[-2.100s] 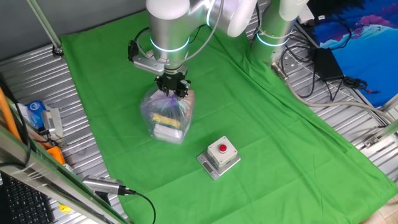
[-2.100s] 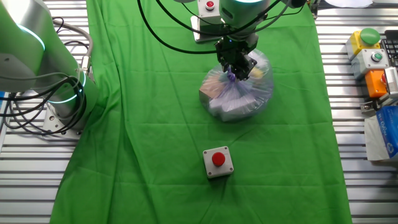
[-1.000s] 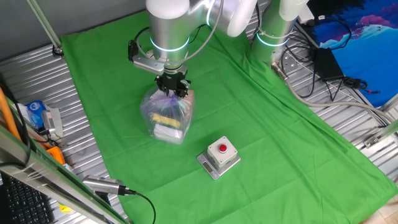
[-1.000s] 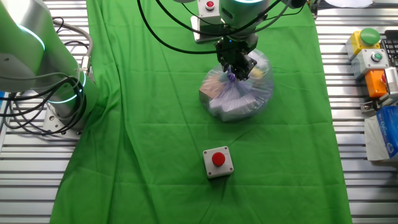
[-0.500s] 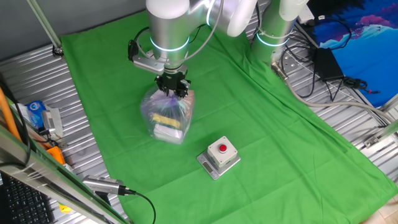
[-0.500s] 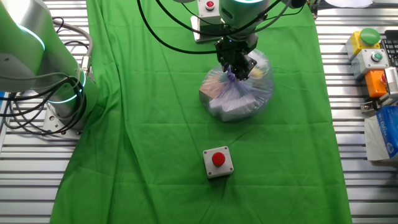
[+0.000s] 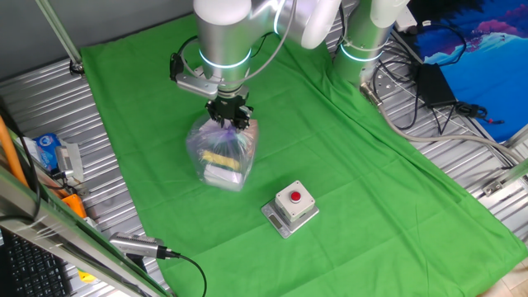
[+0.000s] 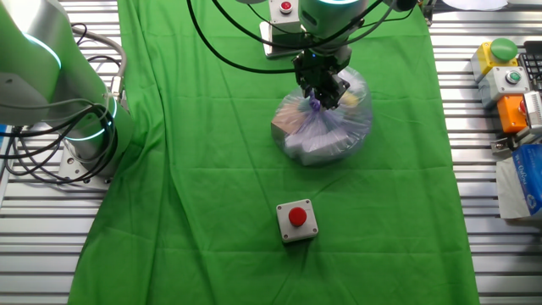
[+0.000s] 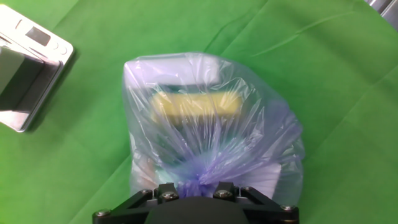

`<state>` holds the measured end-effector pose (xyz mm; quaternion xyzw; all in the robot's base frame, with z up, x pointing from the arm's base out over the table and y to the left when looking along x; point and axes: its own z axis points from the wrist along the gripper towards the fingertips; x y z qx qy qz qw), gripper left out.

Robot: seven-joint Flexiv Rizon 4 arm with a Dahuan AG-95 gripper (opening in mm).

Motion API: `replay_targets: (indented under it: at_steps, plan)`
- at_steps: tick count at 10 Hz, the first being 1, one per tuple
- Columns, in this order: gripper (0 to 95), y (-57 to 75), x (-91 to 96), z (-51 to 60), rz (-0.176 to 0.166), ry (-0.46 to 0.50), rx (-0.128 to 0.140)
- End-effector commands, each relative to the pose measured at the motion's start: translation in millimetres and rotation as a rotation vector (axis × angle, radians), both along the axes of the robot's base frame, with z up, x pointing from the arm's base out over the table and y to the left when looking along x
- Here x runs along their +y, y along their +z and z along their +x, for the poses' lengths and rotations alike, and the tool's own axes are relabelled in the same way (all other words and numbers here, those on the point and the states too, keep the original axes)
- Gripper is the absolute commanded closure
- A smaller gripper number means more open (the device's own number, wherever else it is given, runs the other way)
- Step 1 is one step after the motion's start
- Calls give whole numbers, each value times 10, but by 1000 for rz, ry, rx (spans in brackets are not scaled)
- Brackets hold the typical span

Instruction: Pick up a bag of things

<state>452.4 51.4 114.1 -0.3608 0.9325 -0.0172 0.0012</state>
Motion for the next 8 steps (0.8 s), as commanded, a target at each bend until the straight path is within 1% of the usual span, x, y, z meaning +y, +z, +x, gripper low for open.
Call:
replay_targets:
  at_steps: [1, 8]
  plan:
    - [570, 6, 2, 0, 1, 0, 0]
    - [570, 19, 12, -2, 2, 3, 1]
